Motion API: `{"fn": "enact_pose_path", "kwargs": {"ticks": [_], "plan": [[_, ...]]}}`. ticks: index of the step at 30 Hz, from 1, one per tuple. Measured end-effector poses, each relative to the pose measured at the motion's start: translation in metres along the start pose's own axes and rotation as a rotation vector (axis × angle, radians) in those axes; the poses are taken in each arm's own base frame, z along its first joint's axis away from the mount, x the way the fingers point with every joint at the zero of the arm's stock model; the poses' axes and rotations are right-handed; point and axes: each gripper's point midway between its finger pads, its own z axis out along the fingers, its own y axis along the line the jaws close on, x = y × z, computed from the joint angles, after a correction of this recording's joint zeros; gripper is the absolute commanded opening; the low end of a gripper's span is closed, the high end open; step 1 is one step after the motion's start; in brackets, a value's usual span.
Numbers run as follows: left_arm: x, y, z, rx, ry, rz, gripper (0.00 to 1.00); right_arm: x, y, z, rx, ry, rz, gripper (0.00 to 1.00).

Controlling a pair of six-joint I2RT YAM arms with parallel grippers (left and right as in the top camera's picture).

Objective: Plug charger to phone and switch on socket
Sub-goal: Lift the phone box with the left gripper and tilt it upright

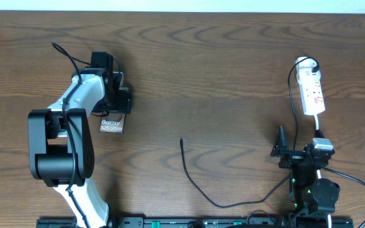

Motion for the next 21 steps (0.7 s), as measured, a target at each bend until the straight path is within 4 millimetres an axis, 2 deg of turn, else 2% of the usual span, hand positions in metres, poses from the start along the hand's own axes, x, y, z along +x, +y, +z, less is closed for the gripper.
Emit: {"fn": "enact_pose_path", "kwargs": {"ticks": [9,13,21], "plan": [[0.0000,-0.0001,0.0000,0.000,0.000,0.000,0.77,0.0000,0.0000,0.0000,0.000,0.000,0.000,0.99],[0.0000,-0.0001,0.0000,0.000,0.000,0.000,0.73,0.0000,0.0000,0.0000,0.000,0.000,0.000,0.99],[-0.0002,0.0000,-0.0005,0.000,-0.002,0.007,0.70,0.0000,0.0000,0.0000,0.000,0.000,0.000,0.99]]}}
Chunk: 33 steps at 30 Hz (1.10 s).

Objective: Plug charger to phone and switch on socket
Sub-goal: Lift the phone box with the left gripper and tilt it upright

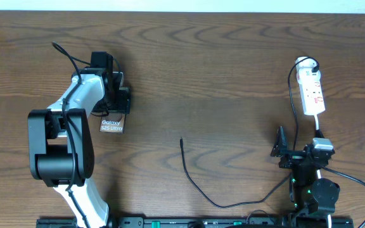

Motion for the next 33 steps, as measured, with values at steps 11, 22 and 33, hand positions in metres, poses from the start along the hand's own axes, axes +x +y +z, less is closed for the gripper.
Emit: {"fn": "enact_pose_path", "kwargs": {"ticks": [11,22,33], "plan": [[0.0000,-0.0001,0.0000,0.000,0.000,0.003,0.63,0.0000,0.0000,0.0000,0.000,0.000,0.000,0.99],[-0.0001,-0.0001,0.0000,0.000,0.000,0.006,0.25,0.0000,0.0000,0.0000,0.000,0.000,0.000,0.99],[-0.0001,-0.0001,0.0000,0.000,0.000,0.007,0.07,0.0000,0.0000,0.0000,0.000,0.000,0.000,0.99]]}}
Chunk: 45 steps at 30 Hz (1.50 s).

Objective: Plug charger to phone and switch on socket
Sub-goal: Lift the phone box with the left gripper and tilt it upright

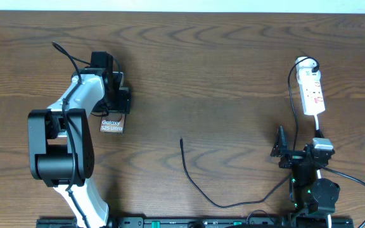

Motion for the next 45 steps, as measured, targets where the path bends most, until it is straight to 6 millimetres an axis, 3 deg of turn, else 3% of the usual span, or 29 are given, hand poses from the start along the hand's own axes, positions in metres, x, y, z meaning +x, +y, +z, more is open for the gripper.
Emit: {"fn": "enact_pose_path", "kwargs": {"ticks": [9,13,16,20,21,24,30,36,40,45], "plan": [[0.006,-0.001,-0.011,0.001,0.012,0.000,0.07,0.000,0.000,0.000,0.000,0.000,0.000,0.99],[-0.008,0.000,-0.049,-0.006,-0.099,0.001,0.07,0.000,0.000,0.000,0.000,0.000,0.000,0.99],[-0.021,0.000,-0.105,-0.015,-0.257,0.000,0.07,0.000,0.000,0.000,0.000,0.000,0.000,0.99],[-0.025,-0.005,-0.157,0.015,-0.397,-0.046,0.07,0.000,0.000,0.000,0.000,0.000,0.000,0.99],[-0.025,-0.006,-0.160,0.021,-0.406,-0.053,0.07,0.000,0.000,0.000,0.000,0.000,0.000,0.99],[-0.025,-0.020,-0.176,0.132,-0.440,-0.148,0.07,0.000,0.000,0.000,0.000,0.000,0.000,0.99],[-0.029,-0.074,-0.200,0.515,-0.414,-0.325,0.07,0.000,0.000,0.000,0.000,0.000,0.000,0.99],[-0.045,-0.126,-0.257,0.973,-0.364,-0.429,0.08,0.000,0.000,0.000,0.000,0.000,0.000,0.99],[-0.045,-0.142,-0.286,1.180,-0.228,-0.548,0.07,0.000,0.000,0.000,0.000,0.000,0.000,0.99],[-0.044,-0.148,-0.300,1.281,-0.061,-0.713,0.07,0.000,0.000,0.000,0.000,0.000,0.000,0.99]]}}
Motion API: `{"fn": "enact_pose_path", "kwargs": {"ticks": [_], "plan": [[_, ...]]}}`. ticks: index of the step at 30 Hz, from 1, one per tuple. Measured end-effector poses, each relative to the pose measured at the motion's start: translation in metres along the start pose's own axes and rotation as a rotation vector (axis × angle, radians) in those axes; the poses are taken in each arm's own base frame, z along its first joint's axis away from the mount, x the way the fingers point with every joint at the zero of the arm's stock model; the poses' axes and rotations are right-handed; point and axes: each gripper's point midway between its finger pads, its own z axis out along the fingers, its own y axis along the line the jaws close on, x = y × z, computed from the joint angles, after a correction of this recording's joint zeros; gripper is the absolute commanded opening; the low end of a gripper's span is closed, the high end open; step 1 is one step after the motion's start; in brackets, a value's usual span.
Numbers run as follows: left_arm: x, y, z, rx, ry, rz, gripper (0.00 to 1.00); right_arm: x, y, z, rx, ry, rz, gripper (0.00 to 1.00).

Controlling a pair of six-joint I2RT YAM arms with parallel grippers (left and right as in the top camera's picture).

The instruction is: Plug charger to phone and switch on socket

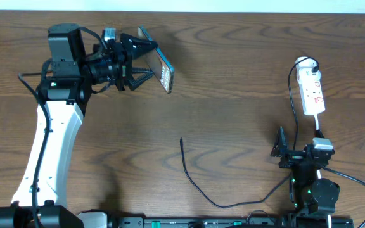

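My left gripper (pixel 152 60) is raised over the far left of the table and is shut on the phone (pixel 163 69), which it holds tilted on edge, its dark face turned to the right. The black charger cable (pixel 192 180) lies on the wood at front centre, its free plug end (pixel 181 140) pointing to the far side, well apart from the phone. The white socket strip (pixel 313 92) lies at the right with a plug (pixel 305 63) in its far end. My right gripper (pixel 279 144) rests in front of the strip; its jaws are not readable from above.
The cable loops along the table's front edge towards the right arm's base (pixel 315 193). The strip's own black lead (pixel 292 95) runs down its left side. The left arm's white link (pixel 46 145) stretches from the front edge up the left side.
My left arm has risen and swung its gripper to the right. The phone, which lay flat on the table under the gripper, is now held in the air on edge. The right arm has not moved.
In all three earlier moments my left gripper stood low over the phone lying flat at the left, with no visible change, and the cable and strip stayed put. Now the phone is off the table in the left gripper, farther back and to the right.
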Motion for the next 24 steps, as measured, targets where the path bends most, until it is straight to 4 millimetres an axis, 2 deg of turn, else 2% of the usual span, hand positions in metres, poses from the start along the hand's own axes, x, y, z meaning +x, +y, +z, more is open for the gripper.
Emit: {"fn": "enact_pose_path", "kwargs": {"ticks": [5,10,17,24], "plan": [[0.007,-0.003,-0.003,0.014,0.048,-0.172,0.07,0.000,0.000,0.000,0.000,0.000,0.000,0.99],[0.007,-0.006,-0.014,0.036,0.085,-0.281,0.07,0.000,0.000,0.000,0.000,0.000,0.000,0.99],[-0.004,-0.008,-0.031,0.064,0.072,-0.335,0.07,0.000,0.000,0.000,0.000,0.000,0.000,0.99],[-0.002,-0.009,-0.031,0.065,0.079,-0.335,0.07,0.000,0.000,0.000,0.000,0.000,0.000,0.99]]}}
